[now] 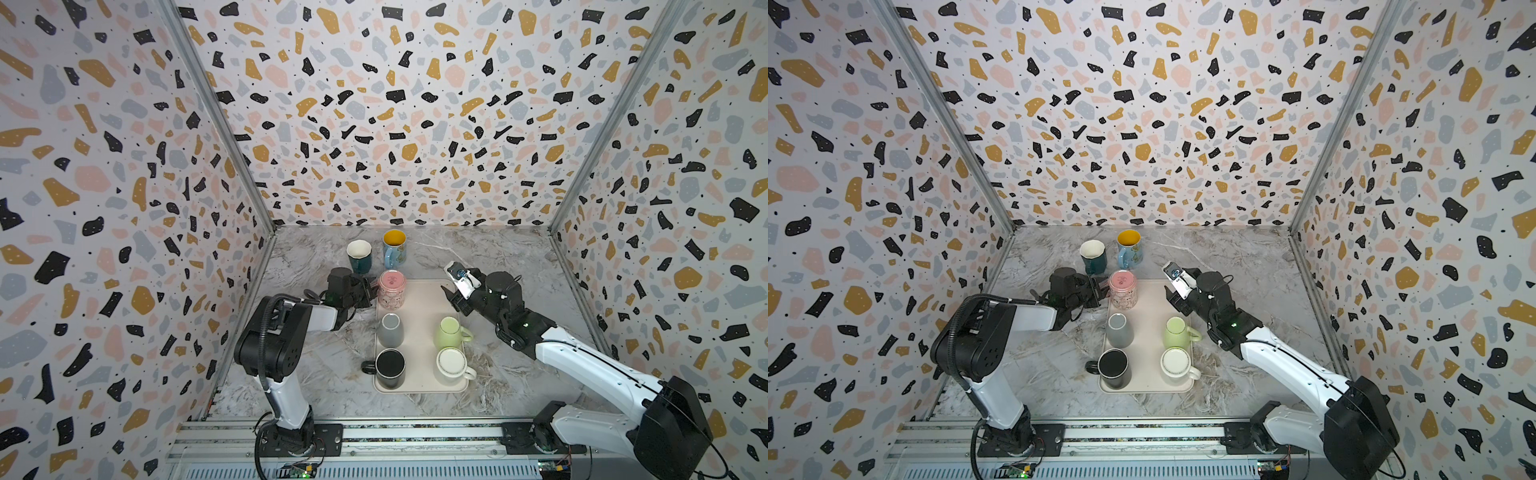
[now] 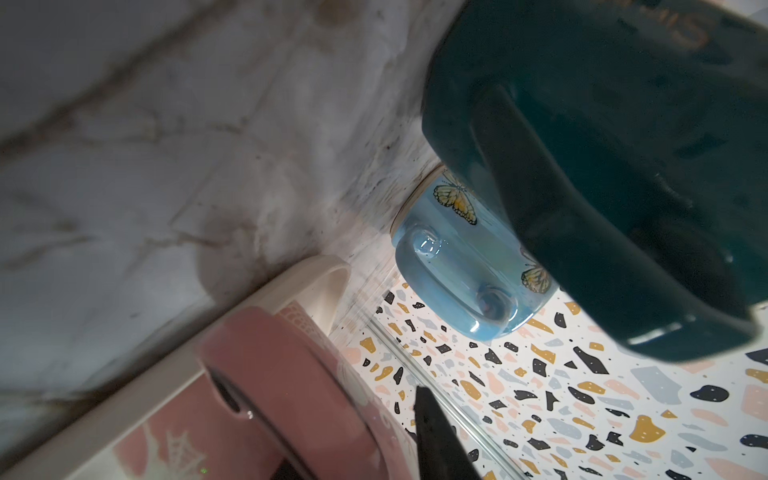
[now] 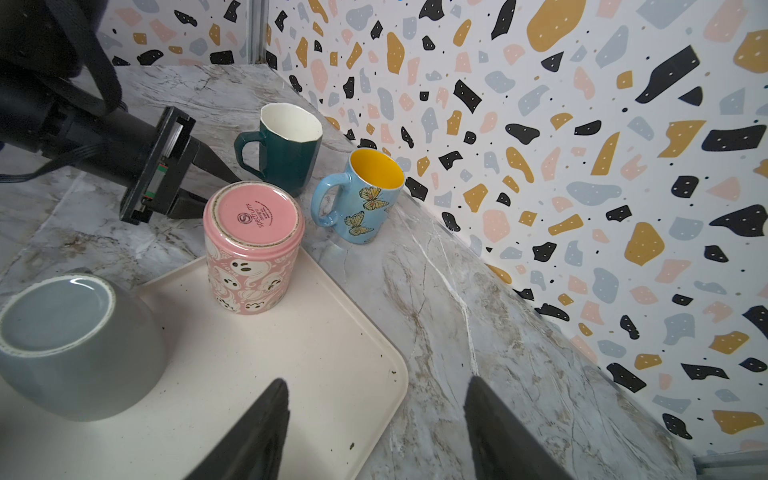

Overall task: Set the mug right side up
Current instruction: 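Move the left gripper down onto the upside-down pink ghost mug's handle, then close the left gripper on the pink mug's handle and lift it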

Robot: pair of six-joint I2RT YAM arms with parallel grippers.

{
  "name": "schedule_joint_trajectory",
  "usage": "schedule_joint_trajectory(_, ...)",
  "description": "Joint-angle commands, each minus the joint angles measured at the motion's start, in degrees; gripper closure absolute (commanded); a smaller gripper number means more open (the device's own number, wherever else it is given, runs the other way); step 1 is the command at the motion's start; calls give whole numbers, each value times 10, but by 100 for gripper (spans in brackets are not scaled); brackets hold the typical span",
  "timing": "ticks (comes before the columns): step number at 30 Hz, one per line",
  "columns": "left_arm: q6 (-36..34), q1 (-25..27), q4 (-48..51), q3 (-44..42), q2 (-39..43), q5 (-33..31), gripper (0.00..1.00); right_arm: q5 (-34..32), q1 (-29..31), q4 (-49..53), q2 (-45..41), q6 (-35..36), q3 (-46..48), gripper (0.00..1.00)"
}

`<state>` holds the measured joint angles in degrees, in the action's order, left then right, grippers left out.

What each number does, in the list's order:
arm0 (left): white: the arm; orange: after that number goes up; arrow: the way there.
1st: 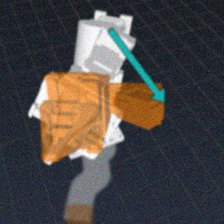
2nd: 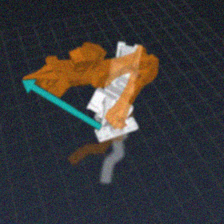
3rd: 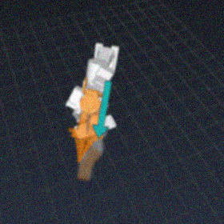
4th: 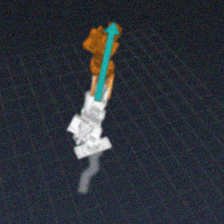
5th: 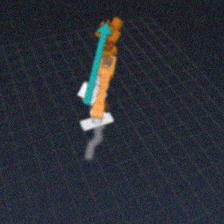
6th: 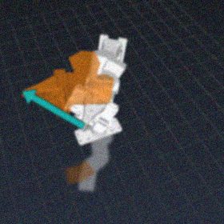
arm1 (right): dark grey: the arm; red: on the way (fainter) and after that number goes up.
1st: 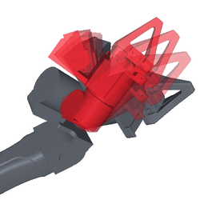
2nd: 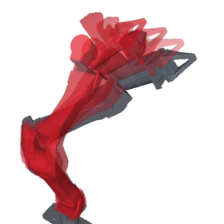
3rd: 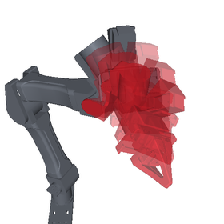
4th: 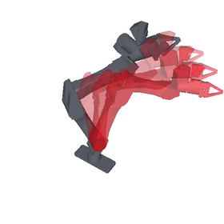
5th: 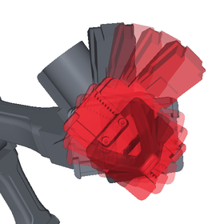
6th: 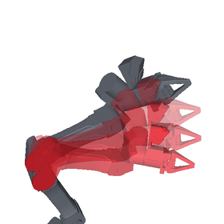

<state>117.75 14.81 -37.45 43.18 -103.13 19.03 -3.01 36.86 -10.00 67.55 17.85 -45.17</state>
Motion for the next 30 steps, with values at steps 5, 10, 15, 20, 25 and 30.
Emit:
schedule_joint_trajectory(5, 7, 8, -61, 12, -23, 27, 78, 0, -4, -10, -7, -11, -12, 31)
schedule_joint_trajectory(10, 21, 10, -96, 11, -39, 32, 92, -2, -5, -7, -7, -12, -12, 31)
schedule_joint_trajectory(15, 29, 13, -118, 14, -45, 33, 100, -5, -5, -6, -8, -13, -11, 31)
schedule_joint_trajectory(20, 33, 14, -150, 18, -50, 30, 100, -6, -4, -6, -12, -13, -7, 31)
schedule_joint_trajectory(25, 28, 15, -229, 32, -52, 28, 100, -7, -4, -6, -17, -15, -5, 31)
schedule_joint_trajectory(30, 2, 16, -270, 50, -42, 38, 100, -6, -5, -7, -22, -16, -2, 31)
